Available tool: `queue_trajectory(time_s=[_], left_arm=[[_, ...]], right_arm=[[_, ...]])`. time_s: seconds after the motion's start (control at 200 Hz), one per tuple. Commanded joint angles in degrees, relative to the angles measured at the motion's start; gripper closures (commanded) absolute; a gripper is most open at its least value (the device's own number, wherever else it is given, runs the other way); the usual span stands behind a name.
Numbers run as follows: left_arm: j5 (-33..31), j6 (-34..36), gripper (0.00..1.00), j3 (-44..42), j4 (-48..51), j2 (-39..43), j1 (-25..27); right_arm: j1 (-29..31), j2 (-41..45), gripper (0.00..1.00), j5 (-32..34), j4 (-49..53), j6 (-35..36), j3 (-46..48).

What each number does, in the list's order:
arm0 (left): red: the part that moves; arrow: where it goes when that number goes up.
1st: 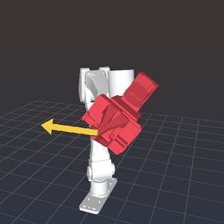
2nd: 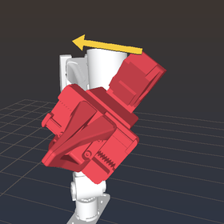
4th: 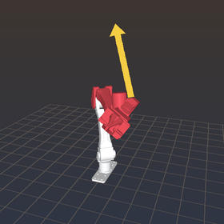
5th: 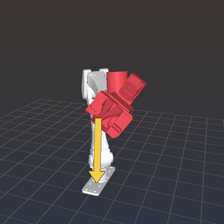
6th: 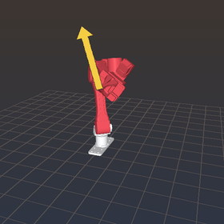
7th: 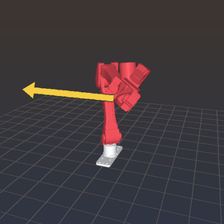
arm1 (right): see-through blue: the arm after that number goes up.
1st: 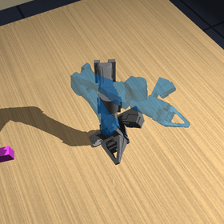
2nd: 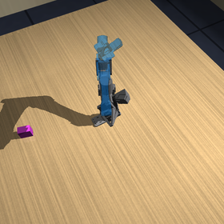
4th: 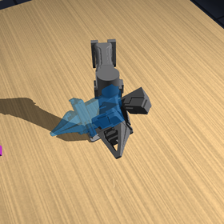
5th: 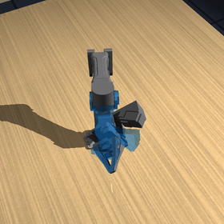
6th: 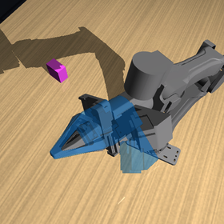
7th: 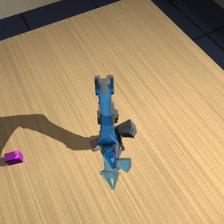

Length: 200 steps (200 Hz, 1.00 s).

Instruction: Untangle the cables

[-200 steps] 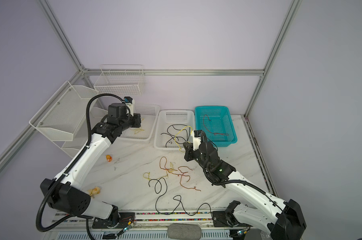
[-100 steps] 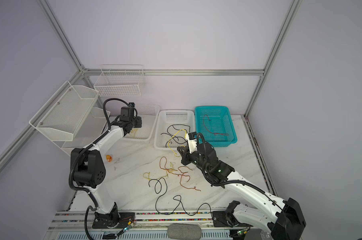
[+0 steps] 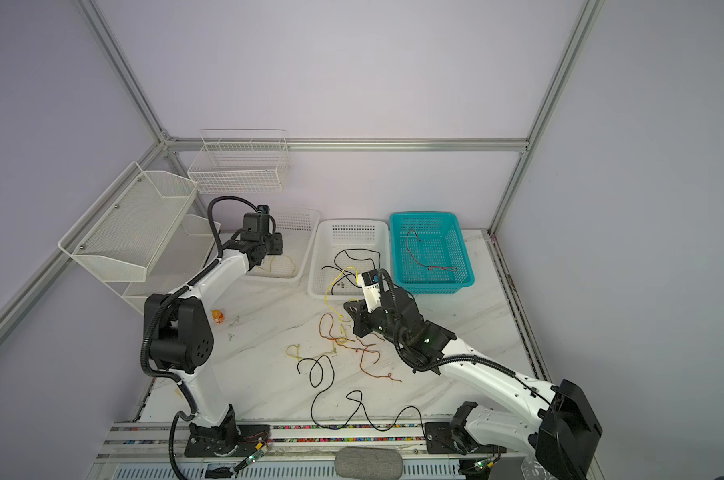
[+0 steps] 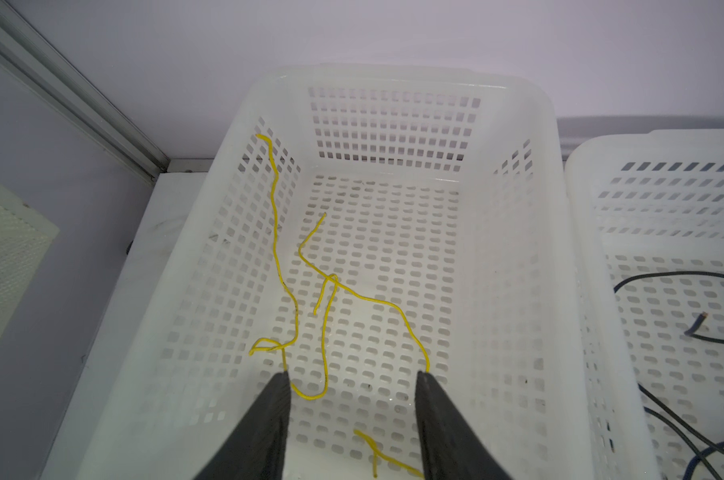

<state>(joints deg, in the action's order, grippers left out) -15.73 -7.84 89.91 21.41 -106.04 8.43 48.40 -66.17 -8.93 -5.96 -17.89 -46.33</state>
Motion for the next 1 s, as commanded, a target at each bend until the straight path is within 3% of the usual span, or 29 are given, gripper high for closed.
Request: queue_trajectory(time_s=[0.0,0.17,0.355,0.58,0.805,0.995], left_arm=[[0.2,-4.1,0.4,6.2,0.2,7.4,0.1],[1.5,-11.1,0.16,2.8,1.6,16.3,0.1],[1.1,-16.8,0.0,-7.7,2.3,30.5,0.1],[-1.5,-18.5,0.0,-20.8,7.5,46.0,0.3],[-6.7,-16.2,0.0,-32.3,12.8,59.3,0.2],[-7.0,-16.0,0.0,-41.7,10.6,65.7,0.2]], right_arm=[[0.5,-3.0,1.0,-1.3,1.0,1.1,-3.9],[0.5,-12.2,1.0,-2.5,5.8,1.1,-12.7],[0.5,-24.4,1.0,-2.4,6.2,-0.1,-23.0],[0.4,-42.3,1.0,-0.8,10.0,-2.0,-40.5],[0.2,-60.5,1.0,0.6,18.5,-0.9,-65.1],[0.2,-74.5,1.0,1.3,22.9,0.0,-82.6]])
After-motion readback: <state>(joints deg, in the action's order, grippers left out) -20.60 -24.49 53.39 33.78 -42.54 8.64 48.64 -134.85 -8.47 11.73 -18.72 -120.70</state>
